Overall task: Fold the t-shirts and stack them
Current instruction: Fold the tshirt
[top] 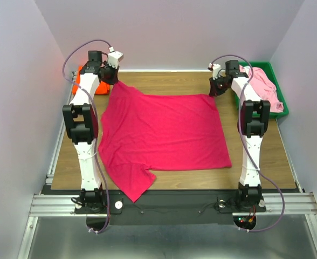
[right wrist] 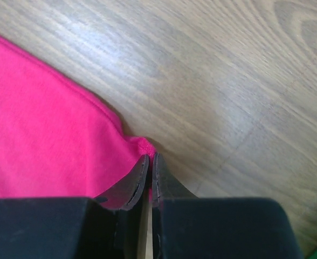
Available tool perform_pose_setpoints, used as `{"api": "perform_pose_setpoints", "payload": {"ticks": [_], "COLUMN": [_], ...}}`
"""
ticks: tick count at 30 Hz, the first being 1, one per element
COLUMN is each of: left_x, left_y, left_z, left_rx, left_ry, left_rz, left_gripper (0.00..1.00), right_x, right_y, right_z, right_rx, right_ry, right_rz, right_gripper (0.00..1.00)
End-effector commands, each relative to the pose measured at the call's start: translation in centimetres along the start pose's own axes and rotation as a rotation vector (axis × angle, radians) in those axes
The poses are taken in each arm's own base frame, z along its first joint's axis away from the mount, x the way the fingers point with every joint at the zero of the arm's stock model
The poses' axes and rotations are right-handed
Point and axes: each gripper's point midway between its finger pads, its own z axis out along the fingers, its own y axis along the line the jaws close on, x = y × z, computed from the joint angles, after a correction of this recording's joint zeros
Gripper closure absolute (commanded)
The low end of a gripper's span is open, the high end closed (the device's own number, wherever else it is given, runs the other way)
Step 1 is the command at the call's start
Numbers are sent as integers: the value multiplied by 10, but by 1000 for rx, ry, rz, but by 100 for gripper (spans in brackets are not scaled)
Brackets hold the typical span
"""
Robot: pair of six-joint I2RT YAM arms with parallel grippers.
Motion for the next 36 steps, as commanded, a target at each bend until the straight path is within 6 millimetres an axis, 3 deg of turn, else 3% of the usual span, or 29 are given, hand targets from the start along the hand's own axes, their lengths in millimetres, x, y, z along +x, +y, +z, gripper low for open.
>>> {"api": "perform_pose_setpoints", "payload": {"ticks": [1,6,11,18,19,21,22,24,25,30,32,36], "left_x": [-23,-27,-12,-8,0,0,11,12,24,41,60,94], "left_y": [-1,-10,-18,-33,-37,-42,-47,-51,-57,-72,-78,-87], "left_z": [-40,-69,-80,-104,-105,-116,-116,-126,-126,-146,-147,-143], "left_rx": [-5,2,3,12,21,20,30,26,39,32,42,49], "left_ry": [-55,-69,-43,-59,-44,-49,-31,-39,-21,-13,24,81], "left_rz": [75,138,160,182,177,195,189,213,208,230,225,217], "left_gripper": [100,100,100,100,100,100,100,100,100,100,100,100], "right_x": [-46,-40,-45,-33,-29,-26,-24,-15,-16,5,9,51], "right_y": [5,12,22,34,36,29,30,33,35,43,48,64], "right_z": [-48,-60,-82,-99,-99,-112,-113,-116,-122,-130,-134,-119], "right_rx": [52,49,52,49,43,60,60,54,58,40,34,-42], "right_ry": [-88,-75,-91,-70,-62,-67,-64,-49,-55,-26,-21,54], "right_rz": [-93,-107,-135,-158,-160,-153,-156,-155,-159,-154,-167,-124], "right_gripper": [99,99,99,99,99,99,99,99,99,99,99,99]}}
